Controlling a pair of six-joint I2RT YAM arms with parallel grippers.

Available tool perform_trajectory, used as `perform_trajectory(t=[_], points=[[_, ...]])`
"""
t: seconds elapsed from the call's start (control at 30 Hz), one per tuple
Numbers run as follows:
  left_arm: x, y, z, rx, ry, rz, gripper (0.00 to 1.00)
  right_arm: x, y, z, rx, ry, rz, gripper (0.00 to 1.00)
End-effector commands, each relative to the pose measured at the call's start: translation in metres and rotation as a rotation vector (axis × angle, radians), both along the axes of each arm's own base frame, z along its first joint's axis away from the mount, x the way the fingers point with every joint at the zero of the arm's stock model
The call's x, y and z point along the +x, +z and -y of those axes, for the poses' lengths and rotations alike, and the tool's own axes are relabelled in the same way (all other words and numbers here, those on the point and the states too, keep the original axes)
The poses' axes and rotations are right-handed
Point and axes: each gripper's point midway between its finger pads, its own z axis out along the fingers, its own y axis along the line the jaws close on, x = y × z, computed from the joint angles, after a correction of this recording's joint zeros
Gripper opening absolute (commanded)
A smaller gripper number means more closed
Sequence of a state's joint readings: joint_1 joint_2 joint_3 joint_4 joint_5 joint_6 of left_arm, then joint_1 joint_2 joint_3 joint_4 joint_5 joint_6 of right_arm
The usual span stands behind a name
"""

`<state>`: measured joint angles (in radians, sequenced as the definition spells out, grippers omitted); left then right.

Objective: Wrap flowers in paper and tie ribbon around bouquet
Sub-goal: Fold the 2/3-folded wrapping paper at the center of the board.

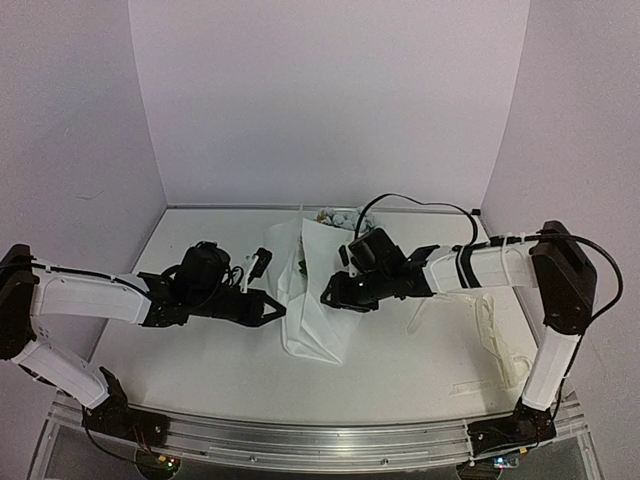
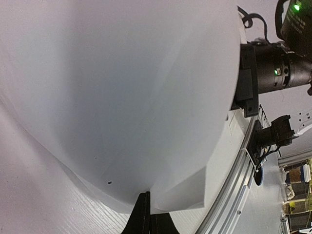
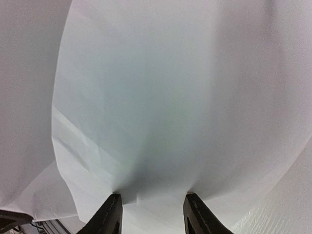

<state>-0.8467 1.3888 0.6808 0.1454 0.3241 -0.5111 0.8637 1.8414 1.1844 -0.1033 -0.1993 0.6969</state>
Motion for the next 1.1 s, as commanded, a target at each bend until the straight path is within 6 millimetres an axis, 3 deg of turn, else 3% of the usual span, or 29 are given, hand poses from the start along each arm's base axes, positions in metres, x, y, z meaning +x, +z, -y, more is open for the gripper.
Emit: perform_trajectory(t=[0.0, 0.2, 0.3, 0.47, 0.67, 0.77, 0.87, 1.07], points=[[-0.002, 0.023, 0.017, -0.028, -0.061, 0.061, 0.0, 0.0, -0.022, -0.013, -0.037, -0.046, -0.081, 0.33], [-0.013, 0.02, 0.04, -0.002, -0.139, 0.069, 0.0, -0.014, -0.049, -0.013, -0.078, -0.069, -0.122, 0.31], [-0.018, 0.012, 0.057, 0.013, -0.196, 0.051, 0.0, -0.016, -0.045, -0.006, -0.069, -0.086, -0.111, 0.31], [-0.018, -0.009, 0.079, 0.049, -0.261, 0.0, 0.0, -0.026, -0.023, 0.026, -0.068, -0.133, -0.064, 0.34], [-0.01, -0.031, 0.102, 0.098, -0.289, -0.047, 0.0, -0.049, -0.025, 0.083, -0.136, -0.217, -0.05, 0.41], [-0.007, -0.047, 0.11, 0.149, -0.292, -0.082, 0.0, -0.051, -0.015, 0.104, -0.144, -0.241, -0.001, 0.47], [-0.003, -0.055, 0.117, 0.169, -0.292, -0.101, 0.0, -0.051, -0.003, 0.118, -0.133, -0.255, 0.022, 0.61], [0.0, -0.07, 0.129, 0.206, -0.293, -0.118, 0.0, -0.029, 0.023, 0.13, -0.052, -0.312, 0.022, 0.84]])
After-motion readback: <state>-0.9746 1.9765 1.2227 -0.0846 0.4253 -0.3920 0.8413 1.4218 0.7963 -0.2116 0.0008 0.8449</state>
